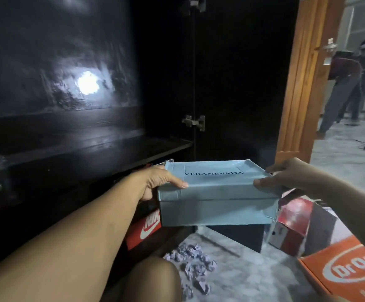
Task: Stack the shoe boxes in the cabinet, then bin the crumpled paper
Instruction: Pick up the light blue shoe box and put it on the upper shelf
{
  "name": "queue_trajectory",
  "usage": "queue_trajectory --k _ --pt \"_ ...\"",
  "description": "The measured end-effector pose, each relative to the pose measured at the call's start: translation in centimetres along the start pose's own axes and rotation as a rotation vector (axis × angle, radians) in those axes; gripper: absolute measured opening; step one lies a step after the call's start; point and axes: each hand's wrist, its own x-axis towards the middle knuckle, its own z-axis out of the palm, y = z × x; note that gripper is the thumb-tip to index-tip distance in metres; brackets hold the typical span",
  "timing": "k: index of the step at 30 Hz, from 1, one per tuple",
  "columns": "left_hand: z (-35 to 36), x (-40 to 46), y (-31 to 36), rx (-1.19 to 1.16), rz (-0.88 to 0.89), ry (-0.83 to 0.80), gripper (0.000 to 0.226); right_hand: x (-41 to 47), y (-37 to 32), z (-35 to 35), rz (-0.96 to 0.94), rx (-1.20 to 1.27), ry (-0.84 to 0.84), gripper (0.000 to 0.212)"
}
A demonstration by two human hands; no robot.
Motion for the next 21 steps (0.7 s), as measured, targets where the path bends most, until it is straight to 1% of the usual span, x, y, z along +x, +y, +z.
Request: queue_trajectory --k 2,4,5,7,8,9,10,12,14,15,17,18,19,21 --pt "-0.7 -1.1 0.7 -0.01 0.046 0.092 0.026 0.9 -1.3 0.1 -0.041 0.015 -0.026 0.037" --pt "-1.4 -1.8 1.5 -0.007 0.078 0.17 0.033 1.8 -2.6 0.0 -0.067 0.039 -0.044 0.047" --pt "-2.0 -1.9 1.9 0.001 0.09 0.209 0.044 2.2 -3.3 -0.1 -0.077 0.053 -0.044 0.054" --pt "-3.0 -1.9 2.5 0.006 0.124 0.261 0.088 3.1 -4.5 -0.2 -0.104 0.075 -0.04 0.067" --pt "-3.5 -1.7 2.8 0.011 0.132 0.276 0.11 3.5 -5.1 -0.1 -0.119 0.084 -0.036 0.07" --pt "-4.2 -1.3 3.0 0.002 0.144 0.294 0.124 3.9 -5.7 0.0 -0.133 0.092 -0.028 0.071" --pt "-4.7 -0.9 3.0 -0.009 0.161 0.312 0.131 4.3 -6.2 0.2 -0.144 0.1 -0.016 0.069" --pt "-5.6 -0.3 3.4 -0.019 0.169 0.345 0.133 5.4 -7.2 0.4 -0.165 0.119 0.016 0.064" --pt "-6.2 0.4 3.7 -0.024 0.156 0.351 0.141 6.0 -7.9 0.3 -0.175 0.137 0.039 0.051" --pt "-6.6 1.2 3.9 -0.032 0.153 0.355 0.141 6.2 -8.3 0.0 -0.177 0.15 0.042 0.043" --pt "-6.3 1.8 5.1 -0.002 0.157 0.351 0.138 6.5 -9.0 -0.9 -0.176 0.156 0.034 0.041" --pt "-5.8 1.5 5.8 0.015 0.158 0.352 0.131 6.7 -9.3 -1.2 -0.179 0.152 0.03 0.043" --pt "-5.4 1.2 6.4 0.028 0.164 0.353 0.117 6.8 -9.5 -1.6 -0.185 0.15 0.031 0.047" --pt "-5.6 0.9 7.2 0.022 0.185 0.368 0.082 7.3 -9.8 -1.8 -0.2 0.154 0.047 0.05"
